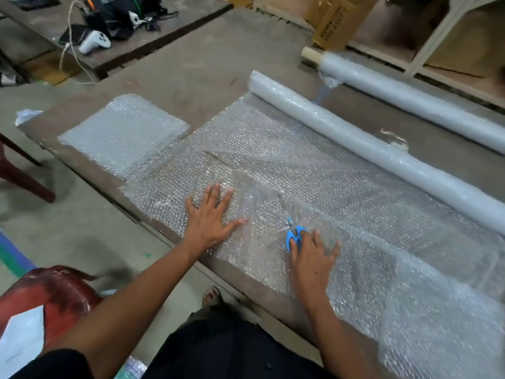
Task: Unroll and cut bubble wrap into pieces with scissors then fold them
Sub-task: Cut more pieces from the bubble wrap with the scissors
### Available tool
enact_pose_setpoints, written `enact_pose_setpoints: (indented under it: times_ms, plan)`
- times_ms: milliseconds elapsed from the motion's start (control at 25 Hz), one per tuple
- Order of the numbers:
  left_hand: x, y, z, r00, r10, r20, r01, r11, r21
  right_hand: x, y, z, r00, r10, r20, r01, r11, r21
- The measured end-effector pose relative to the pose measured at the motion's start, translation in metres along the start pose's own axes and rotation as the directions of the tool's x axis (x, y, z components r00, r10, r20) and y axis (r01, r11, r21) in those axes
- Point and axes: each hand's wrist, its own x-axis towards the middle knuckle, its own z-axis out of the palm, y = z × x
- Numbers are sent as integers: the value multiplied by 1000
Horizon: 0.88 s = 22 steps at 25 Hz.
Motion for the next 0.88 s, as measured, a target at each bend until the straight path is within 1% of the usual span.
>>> enact_pose_setpoints:
  times_ms: [80,160,200,280,360,480,560,640,760,880]
  plan:
    - [-2,-3,0,999,-1,39,0,1000,10,-23,20,-1,998,20,54,-24,998,64]
    - [-3,0,-4,998,-23,65,22,1000,16,-35,38,-5,998,20,65,-30,986,161]
    - [-5,6,-7,997,-32,71,31,999,11,-40,48,-11,998,23,63,-34,983,182]
    - [-14,25,-10,999,-7,39,7,1000,-1,-46,67,-25,998,42,37,-47,988,148]
    - [-25,61,-7,997,80,8,-80,996,-45,-55,90,-36,995,101,-18,-99,990,96]
    - [-48,133,6,973,229,-9,-228,960,-161,-71,134,-54,972,217,-86,-213,976,53]
    - [-66,178,19,940,341,4,-334,924,-186,-82,163,-60,950,294,-103,-290,956,55]
    - [-83,218,31,888,459,37,-447,878,-171,-89,188,-65,925,368,-92,-361,929,82]
    - [-97,263,43,820,565,92,-550,822,-145,-93,213,-72,925,378,-38,-373,923,96]
    - [-100,296,52,791,596,139,-587,803,-104,-108,227,-75,945,325,29,-326,939,110]
